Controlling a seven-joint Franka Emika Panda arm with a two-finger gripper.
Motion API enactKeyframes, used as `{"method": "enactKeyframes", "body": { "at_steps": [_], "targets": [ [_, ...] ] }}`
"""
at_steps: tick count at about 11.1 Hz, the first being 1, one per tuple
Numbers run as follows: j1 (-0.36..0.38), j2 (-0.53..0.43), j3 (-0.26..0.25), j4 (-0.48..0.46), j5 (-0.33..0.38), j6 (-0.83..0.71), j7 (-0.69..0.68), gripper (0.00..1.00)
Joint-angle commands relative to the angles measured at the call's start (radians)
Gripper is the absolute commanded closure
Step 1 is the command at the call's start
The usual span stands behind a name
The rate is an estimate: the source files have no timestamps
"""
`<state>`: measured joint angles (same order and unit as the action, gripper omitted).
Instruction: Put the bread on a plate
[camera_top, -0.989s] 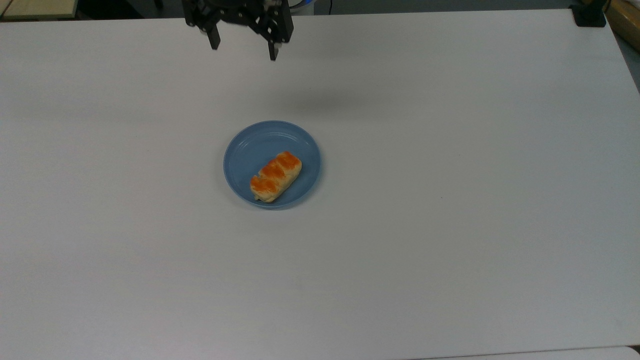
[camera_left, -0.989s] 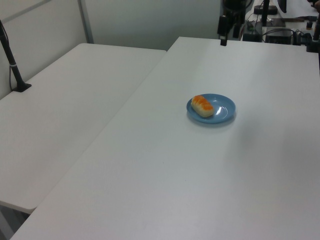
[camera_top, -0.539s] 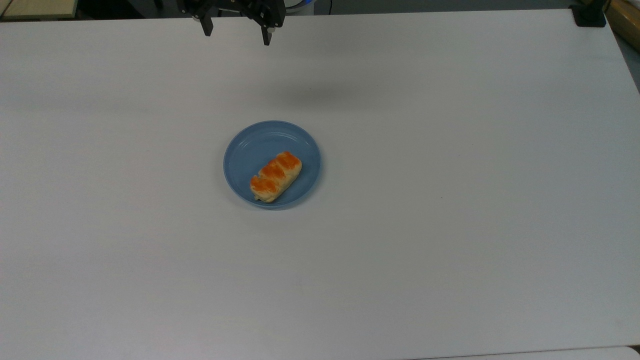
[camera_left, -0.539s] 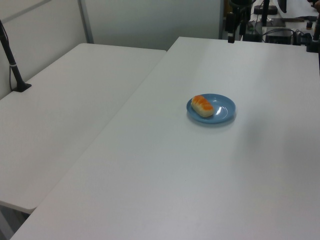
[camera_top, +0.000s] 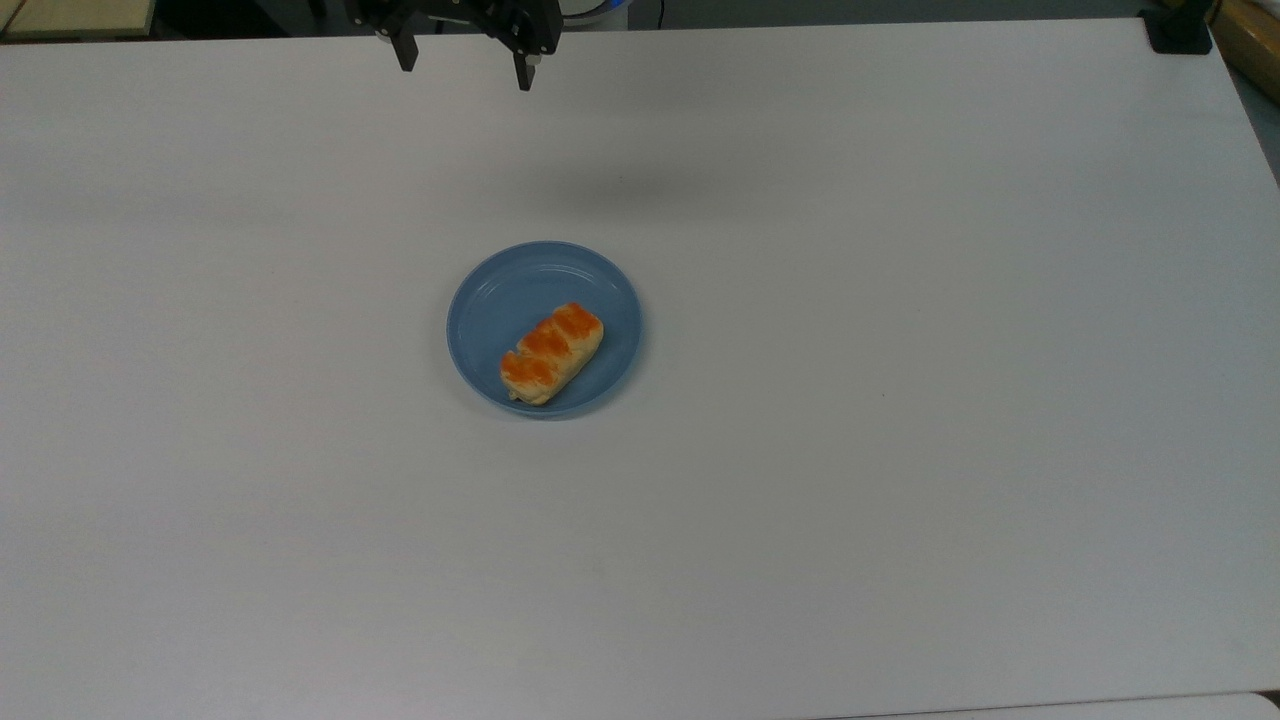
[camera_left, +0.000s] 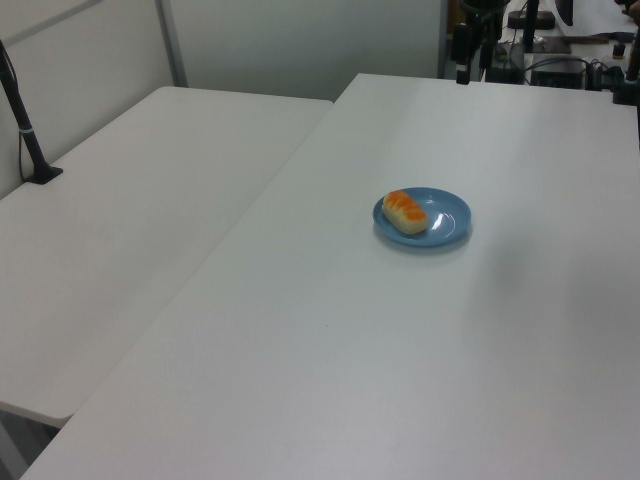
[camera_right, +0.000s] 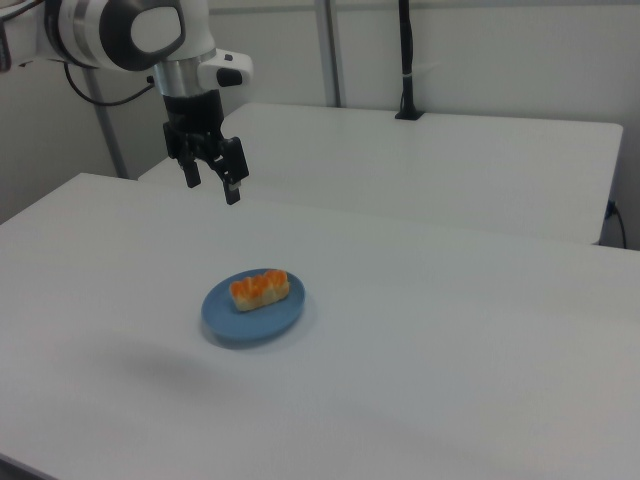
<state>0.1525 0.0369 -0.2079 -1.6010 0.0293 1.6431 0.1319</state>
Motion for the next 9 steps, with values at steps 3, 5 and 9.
{"method": "enactKeyframes", "body": {
  "at_steps": [3, 5, 9],
  "targets": [
    [-0.014, -0.034, -0.011, 0.009, -0.008, -0.022, 0.005, 0.0],
    [-0.014, -0.038, -0.011, 0.009, -0.009, -0.023, 0.005, 0.0],
    [-0.014, -0.043, -0.01, 0.007, -0.009, -0.028, 0.005, 0.0]
  ]
}}
